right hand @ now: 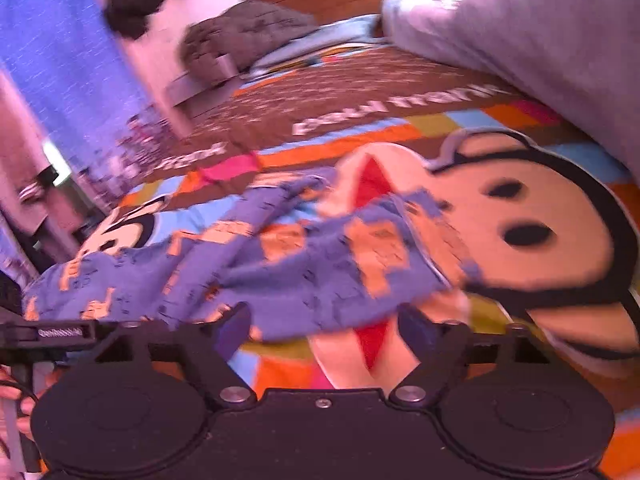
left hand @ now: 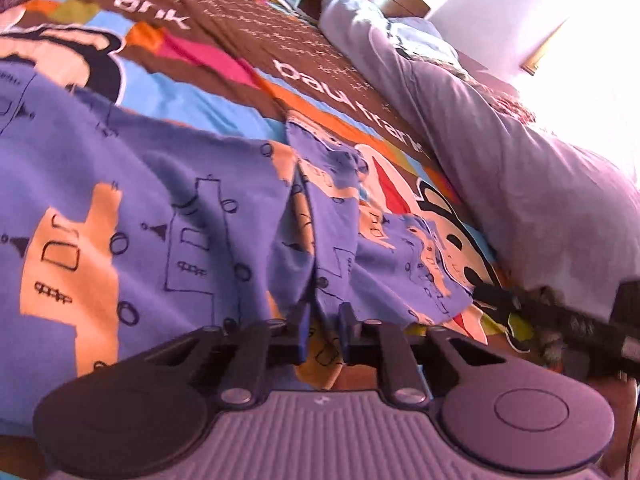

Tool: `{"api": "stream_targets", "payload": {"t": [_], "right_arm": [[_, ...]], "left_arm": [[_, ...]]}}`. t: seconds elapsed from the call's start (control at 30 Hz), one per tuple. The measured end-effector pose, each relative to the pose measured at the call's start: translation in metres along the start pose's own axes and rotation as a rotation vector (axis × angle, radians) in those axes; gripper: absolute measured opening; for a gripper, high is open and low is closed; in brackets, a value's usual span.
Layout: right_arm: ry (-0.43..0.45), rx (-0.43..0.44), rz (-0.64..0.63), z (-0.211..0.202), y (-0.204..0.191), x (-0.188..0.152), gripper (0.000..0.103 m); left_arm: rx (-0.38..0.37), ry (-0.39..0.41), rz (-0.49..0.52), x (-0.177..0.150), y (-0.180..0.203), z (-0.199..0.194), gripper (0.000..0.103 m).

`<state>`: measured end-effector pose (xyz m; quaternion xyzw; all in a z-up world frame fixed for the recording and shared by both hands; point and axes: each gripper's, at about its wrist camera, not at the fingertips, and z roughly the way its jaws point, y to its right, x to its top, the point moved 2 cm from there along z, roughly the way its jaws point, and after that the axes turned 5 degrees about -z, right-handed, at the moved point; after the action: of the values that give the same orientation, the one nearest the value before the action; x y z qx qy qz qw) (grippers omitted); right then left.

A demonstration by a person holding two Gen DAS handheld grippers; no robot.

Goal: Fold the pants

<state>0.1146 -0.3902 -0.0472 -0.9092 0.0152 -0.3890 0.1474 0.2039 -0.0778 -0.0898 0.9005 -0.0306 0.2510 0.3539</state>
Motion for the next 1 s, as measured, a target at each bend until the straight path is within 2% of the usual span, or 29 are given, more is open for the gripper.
{"api": "stream_targets", "payload": {"t": [0.03, 0.1, 0.2, 0.33, 0.47, 0.5, 0.57, 0.63, 0.67, 0.73, 0.8, 0.93, 1.0], "right_arm": [[-0.015, 0.014, -0.039, 0.010, -0.005, 0.013, 0.061], [-0.040, 0.055, -0.090, 0.032, -0.017, 0.040, 0.057], [-0.100, 0.131, -0.145, 0.083, -0.038, 0.090, 0.056], [-0.191, 0.130, -0.196, 0.152, -0.062, 0.137, 0.055], [-0.318, 0.057, -0.188, 0.204, -0.080, 0.164, 0.054], [-0.342, 0.029, -0.179, 0.212, -0.082, 0.166, 0.054], [-0.385, -0.011, -0.168, 0.226, -0.086, 0.168, 0.061], [-0.423, -0.050, -0.171, 0.237, -0.089, 0.165, 0.059], [-0.436, -0.069, -0.173, 0.240, -0.091, 0.163, 0.057], [-0.435, -0.103, -0.156, 0.244, -0.091, 0.160, 0.038], [-0.414, -0.132, -0.138, 0.244, -0.088, 0.158, 0.029], [-0.361, -0.154, -0.085, 0.237, -0.074, 0.157, 0.000], [-0.326, -0.146, -0.061, 0.232, -0.066, 0.159, 0.000]], "left_arm": [[-0.008, 0.001, -0.014, 0.000, -0.003, 0.000, 0.009], [-0.025, 0.009, -0.042, 0.001, -0.007, 0.000, 0.004], [-0.040, 0.019, -0.071, 0.000, -0.013, -0.001, 0.002], [-0.023, 0.032, -0.044, 0.000, -0.008, -0.001, 0.002], [-0.025, 0.024, -0.028, 0.000, -0.005, 0.002, 0.002], [-0.033, 0.023, -0.034, 0.000, -0.006, 0.001, 0.002], [-0.043, 0.021, -0.047, 0.001, -0.007, 0.001, 0.002], [-0.045, 0.022, -0.049, 0.001, -0.007, 0.001, 0.002], [-0.043, 0.023, -0.045, 0.001, -0.005, 0.002, 0.002], [-0.039, 0.025, -0.036, -0.001, -0.006, -0.001, 0.002], [-0.041, 0.028, -0.037, -0.001, -0.006, -0.002, 0.002], [-0.052, 0.060, -0.036, -0.004, -0.005, -0.010, 0.001], [-0.042, 0.068, -0.020, -0.005, -0.001, -0.012, 0.001]]}}
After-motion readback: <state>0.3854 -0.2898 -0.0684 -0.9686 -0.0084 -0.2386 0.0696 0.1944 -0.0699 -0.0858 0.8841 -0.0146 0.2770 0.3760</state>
